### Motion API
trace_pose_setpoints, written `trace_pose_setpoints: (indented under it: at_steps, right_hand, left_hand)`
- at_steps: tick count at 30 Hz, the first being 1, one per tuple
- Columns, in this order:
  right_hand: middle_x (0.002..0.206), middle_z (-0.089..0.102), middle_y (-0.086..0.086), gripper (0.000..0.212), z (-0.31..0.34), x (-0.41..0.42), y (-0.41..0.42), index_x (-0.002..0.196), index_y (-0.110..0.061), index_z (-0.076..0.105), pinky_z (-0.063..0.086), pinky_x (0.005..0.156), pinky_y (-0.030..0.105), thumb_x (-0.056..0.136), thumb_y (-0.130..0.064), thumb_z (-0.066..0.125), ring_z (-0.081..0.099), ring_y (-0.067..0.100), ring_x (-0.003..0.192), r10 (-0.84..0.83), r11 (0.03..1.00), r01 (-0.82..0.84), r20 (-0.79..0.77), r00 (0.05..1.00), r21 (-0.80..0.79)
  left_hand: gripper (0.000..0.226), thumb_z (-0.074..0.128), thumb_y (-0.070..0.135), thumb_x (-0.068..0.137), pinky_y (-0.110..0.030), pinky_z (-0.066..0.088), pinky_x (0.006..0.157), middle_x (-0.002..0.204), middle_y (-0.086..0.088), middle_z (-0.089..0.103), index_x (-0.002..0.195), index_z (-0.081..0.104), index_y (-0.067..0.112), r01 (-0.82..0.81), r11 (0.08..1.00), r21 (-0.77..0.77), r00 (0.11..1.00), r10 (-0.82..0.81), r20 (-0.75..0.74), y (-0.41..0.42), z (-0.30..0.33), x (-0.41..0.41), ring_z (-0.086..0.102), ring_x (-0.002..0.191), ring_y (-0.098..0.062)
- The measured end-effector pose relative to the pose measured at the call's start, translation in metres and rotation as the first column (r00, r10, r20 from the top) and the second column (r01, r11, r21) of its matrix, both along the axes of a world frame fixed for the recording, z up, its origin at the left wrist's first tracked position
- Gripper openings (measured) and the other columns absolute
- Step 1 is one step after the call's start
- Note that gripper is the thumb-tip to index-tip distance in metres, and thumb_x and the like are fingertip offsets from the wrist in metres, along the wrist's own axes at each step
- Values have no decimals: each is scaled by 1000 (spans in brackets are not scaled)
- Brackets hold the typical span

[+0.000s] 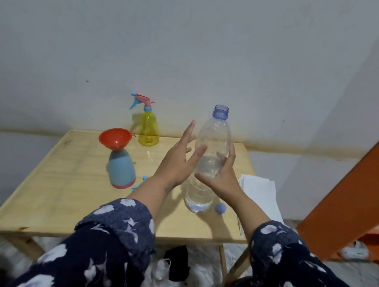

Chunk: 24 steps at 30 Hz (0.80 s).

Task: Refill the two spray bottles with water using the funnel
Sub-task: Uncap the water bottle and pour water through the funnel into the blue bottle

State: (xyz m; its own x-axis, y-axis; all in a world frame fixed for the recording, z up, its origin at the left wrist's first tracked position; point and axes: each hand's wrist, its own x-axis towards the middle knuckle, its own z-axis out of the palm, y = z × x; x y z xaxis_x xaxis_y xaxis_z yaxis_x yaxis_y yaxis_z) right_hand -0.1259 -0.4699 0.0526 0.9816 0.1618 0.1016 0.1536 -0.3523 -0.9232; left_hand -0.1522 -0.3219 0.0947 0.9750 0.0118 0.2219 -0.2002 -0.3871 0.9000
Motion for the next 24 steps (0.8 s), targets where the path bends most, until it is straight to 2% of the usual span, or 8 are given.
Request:
trace_pose_setpoints:
  at_steps: [3, 5, 6, 8, 10, 15, 18, 24]
  right_hand:
    - [143, 40, 8, 128, 7, 3, 15, 144, -44, -15, 38, 107, 37, 66, -29, 86, 43, 17, 130, -94, 992, 84, 106, 990, 89]
    - [137, 47, 9, 125, 9, 8, 24, 145, -43, -10, 39, 101, 32, 66, -28, 87, 48, 16, 125, -154, 982, 130, 181, 971, 136]
    - [134, 50, 10, 124, 9, 9, 29, 145, -41, -8, 40, 98, 30, 66, -28, 87, 50, 16, 122, -172, 979, 143, 215, 961, 143]
    - [124, 55, 9, 119, 8, 11, 39, 144, -38, -3, 43, 93, 31, 66, -28, 86, 55, 17, 113, -195, 979, 168, 285, 938, 117]
    - [113, 58, 7, 112, 5, 13, 50, 140, -41, 1, 48, 86, 33, 68, -28, 85, 58, 17, 101, -210, 978, 197, 368, 906, 71]
    - [99, 59, 3, 107, 6, 26, 69, 139, -45, 4, 51, 71, 32, 67, -30, 82, 61, 19, 82, -180, 969, 238, 466, 866, -68]
    - [95, 61, 1, 111, 14, 30, 80, 140, -50, 2, 48, 71, 30, 64, -32, 81, 60, 19, 78, -91, 957, 197, 425, 901, -212]
    - [88, 60, -4, 109, 42, 23, 99, 134, -64, 4, 54, 75, 39, 62, -35, 79, 66, 18, 78, 114, 878, 21, 251, 961, -477]
  left_hand:
    - [51, 40, 42, 101, -20, 42, 87, 138, 2, 49, 150, 28, 32, -213, 977, -15, 977, 214, 15, 17, -9, -11, 52, 113, -12]
    - [42, 40, 34, 103, -7, 45, 60, 131, 4, 49, 143, 38, 23, -335, 942, -24, 942, 335, -14, 32, -22, -22, 49, 111, -10]
    - [38, 41, 30, 103, -6, 45, 53, 129, 5, 48, 139, 42, 20, -386, 922, -32, 922, 385, -33, 41, -32, -27, 48, 111, -10]
    - [28, 45, 21, 101, -8, 44, 62, 128, 3, 52, 129, 50, 17, -484, 875, 4, 874, 484, -48, 63, -51, -32, 53, 108, -11]
    - [25, 50, 16, 97, -23, 45, 78, 126, 0, 54, 122, 54, 18, -572, 818, 63, 813, 575, -87, 86, -66, -32, 56, 105, -14]
    - [46, 61, 18, 91, -40, 44, 95, 140, -6, 40, 133, 43, 14, -672, 723, 163, 686, 690, -231, 131, -85, -19, 48, 123, -29]
    - [63, 67, 21, 88, -43, 43, 99, 147, -8, 35, 141, 35, 14, -642, 753, 144, 705, 654, -273, 154, -94, -6, 44, 129, -30]
    - [84, 79, 33, 78, -37, 41, 103, 144, -5, 37, 145, 32, 13, -484, 871, 84, 839, 489, -236, 186, -104, 24, 43, 130, -24]
